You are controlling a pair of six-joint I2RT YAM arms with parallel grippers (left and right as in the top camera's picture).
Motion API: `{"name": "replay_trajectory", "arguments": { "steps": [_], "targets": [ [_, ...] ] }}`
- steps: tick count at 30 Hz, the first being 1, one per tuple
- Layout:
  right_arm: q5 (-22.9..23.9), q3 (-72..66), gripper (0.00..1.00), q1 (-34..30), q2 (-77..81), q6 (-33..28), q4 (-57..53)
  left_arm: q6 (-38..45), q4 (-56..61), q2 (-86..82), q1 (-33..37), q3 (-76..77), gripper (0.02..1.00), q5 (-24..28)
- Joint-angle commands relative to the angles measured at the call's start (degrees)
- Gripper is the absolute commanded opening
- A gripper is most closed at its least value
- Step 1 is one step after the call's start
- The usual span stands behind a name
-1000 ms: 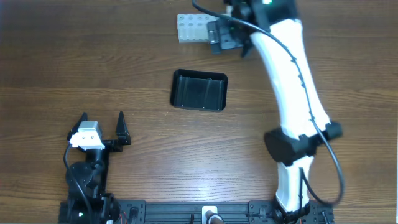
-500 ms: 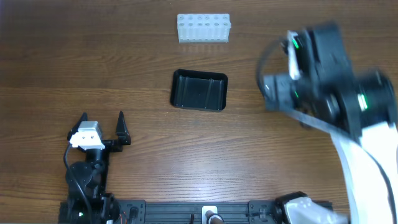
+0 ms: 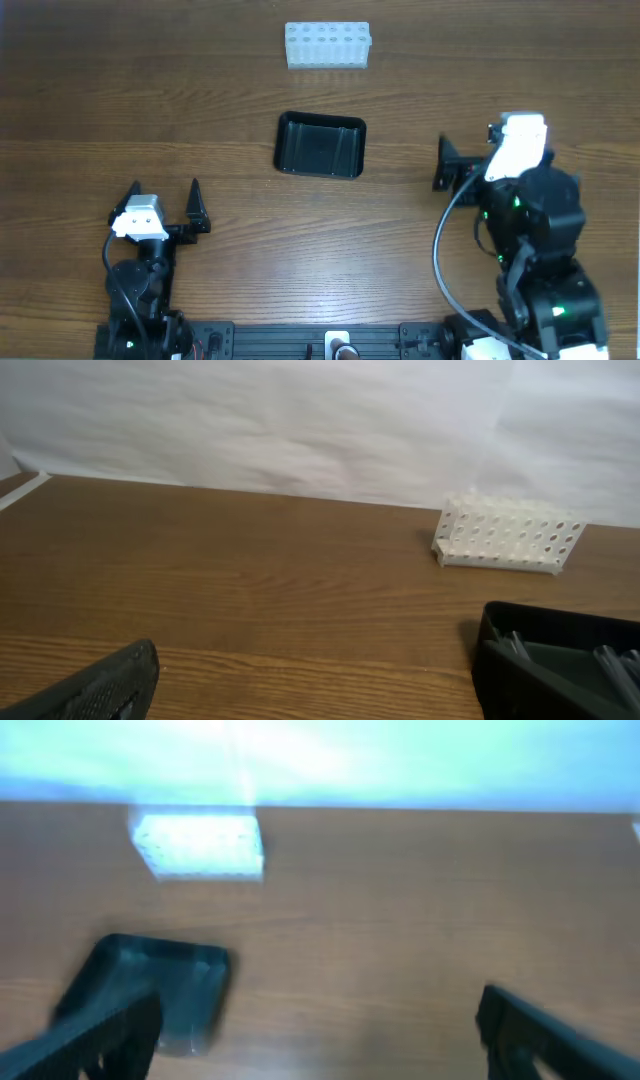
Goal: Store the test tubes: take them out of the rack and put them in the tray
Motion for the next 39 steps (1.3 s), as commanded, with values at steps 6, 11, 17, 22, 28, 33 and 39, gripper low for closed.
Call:
{"name": "replay_trajectory", "arguments": {
  "steps": [6,11,17,22,28,33,39],
  "targets": [
    [-0.70,-20.13,0.991,-0.46,-5.35,-1.92,40.65,0.81,-0.09,-0.46,-0.26,-0.24,0.996,0.59],
    [-0.70,-30.14,0.991,-0.46,-5.35,-1.92,59.45,0.81,-0.09,-0.46,-0.26,-0.24,0.998,0.59],
    [-0.70,-39.98,0.993,-0.46,-5.35,-1.92,66.64,0.81,-0.09,-0.46,-0.26,-0.24,0.996,0.57],
    [-0.68,-47.04,0.993,-0.48,-6.47,-1.92,72.22,0.81,-0.09,-0.46,-0.26,-0.24,0.998,0.59],
    [-0.76,-52.11,0.993,-1.14,-16.11,-1.90,69.55,0.81,-0.09,-0.46,-0.26,-0.24,0.998,0.57],
    [-0.70,-52.11,0.991,-3.30,-27.23,-1.92,59.67,0.81,-0.09,-0.46,-0.26,-0.24,0.996,0.59],
    [-0.70,-52.11,0.991,-5.31,-36.57,-1.92,44.92,0.81,-0.09,-0.46,-0.26,-0.24,0.996,0.59]
  ]
}}
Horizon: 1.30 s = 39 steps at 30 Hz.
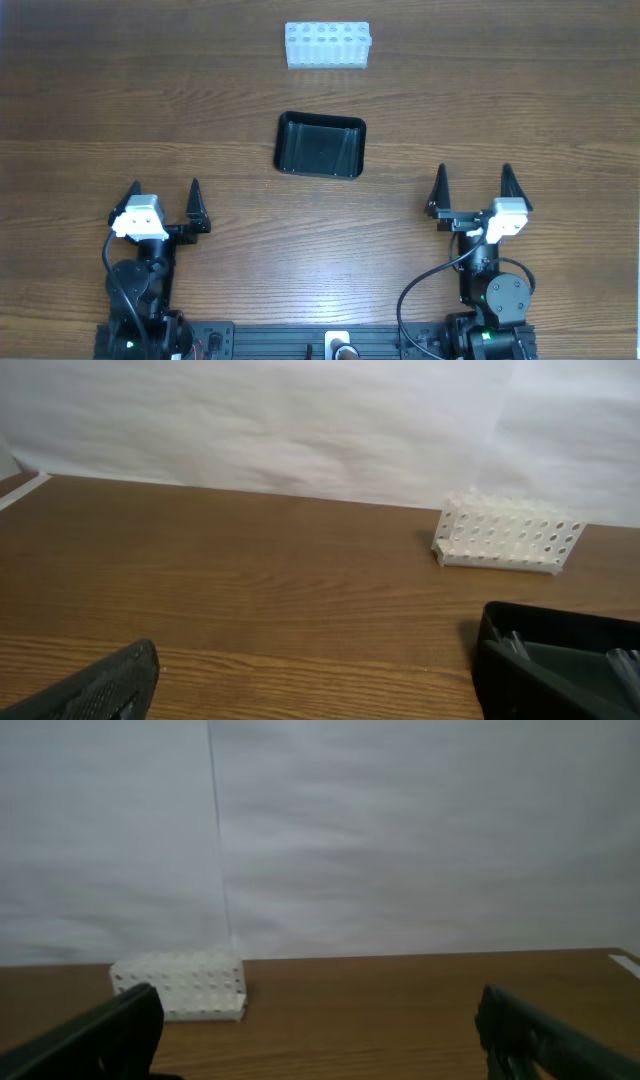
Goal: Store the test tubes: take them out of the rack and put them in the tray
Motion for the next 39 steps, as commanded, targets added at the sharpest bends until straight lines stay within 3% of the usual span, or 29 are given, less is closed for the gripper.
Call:
{"name": "replay_trajectory", "arguments": {
  "steps": [1,9,29,33,39],
  "targets": [
    [-0.33,-0.31,0.991,-1.42,-5.68,0.13,-7.72,0.81,-0.09,-0.46,-0.26,-0.24,0.998,0.59],
    [-0.33,-0.31,0.993,-1.92,-8.61,0.13,-23.43,0.81,-0.09,-0.46,-0.26,-0.24,0.996,0.59],
    [-0.74,-0.31,0.991,-4.39,-8.59,0.04,-23.61,0.81,-0.09,-0.46,-0.26,-0.24,0.998,0.59],
    [-0.74,-0.31,0.991,-4.37,-8.59,-3.69,-23.58,0.81,-0.09,-0.46,-0.26,-0.24,0.996,0.59],
    [-0.72,-0.31,0.996,-4.37,-8.57,-3.74,-23.52,0.81,-0.09,-0.46,-0.26,-0.24,0.998,0.59]
  ]
}}
